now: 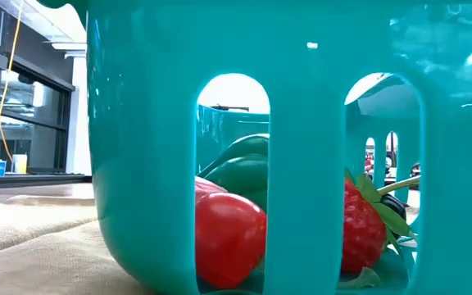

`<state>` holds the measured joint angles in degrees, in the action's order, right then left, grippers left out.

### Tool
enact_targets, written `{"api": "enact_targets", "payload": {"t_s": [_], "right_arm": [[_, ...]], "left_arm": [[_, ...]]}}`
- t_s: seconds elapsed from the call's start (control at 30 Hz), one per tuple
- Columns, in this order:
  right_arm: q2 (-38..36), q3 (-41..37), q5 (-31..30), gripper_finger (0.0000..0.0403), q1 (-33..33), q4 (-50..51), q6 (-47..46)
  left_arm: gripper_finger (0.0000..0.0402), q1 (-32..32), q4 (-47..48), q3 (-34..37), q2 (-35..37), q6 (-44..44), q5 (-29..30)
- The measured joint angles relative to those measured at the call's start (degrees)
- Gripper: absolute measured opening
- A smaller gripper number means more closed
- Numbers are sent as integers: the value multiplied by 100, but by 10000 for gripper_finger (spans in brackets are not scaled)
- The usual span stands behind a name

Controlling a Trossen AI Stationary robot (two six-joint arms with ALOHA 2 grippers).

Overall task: Pick and placing Produce into tupperware
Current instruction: Put the green cabbage into the blue bin

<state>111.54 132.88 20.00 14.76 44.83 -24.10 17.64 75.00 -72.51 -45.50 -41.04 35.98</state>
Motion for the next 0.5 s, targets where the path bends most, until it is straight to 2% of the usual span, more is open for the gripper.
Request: {"api": "enact_targets", "payload": {"t_s": [0.27, 0.5], "right_arm": [[-740, -4, -3, 216, -2, 88, 217], [-1522, -7, -80, 216, 0, 272, 497]], "left_arm": [[1, -1, -170, 0, 23, 2, -175], [1, 0, -1329, 0, 320, 656, -474]]}}
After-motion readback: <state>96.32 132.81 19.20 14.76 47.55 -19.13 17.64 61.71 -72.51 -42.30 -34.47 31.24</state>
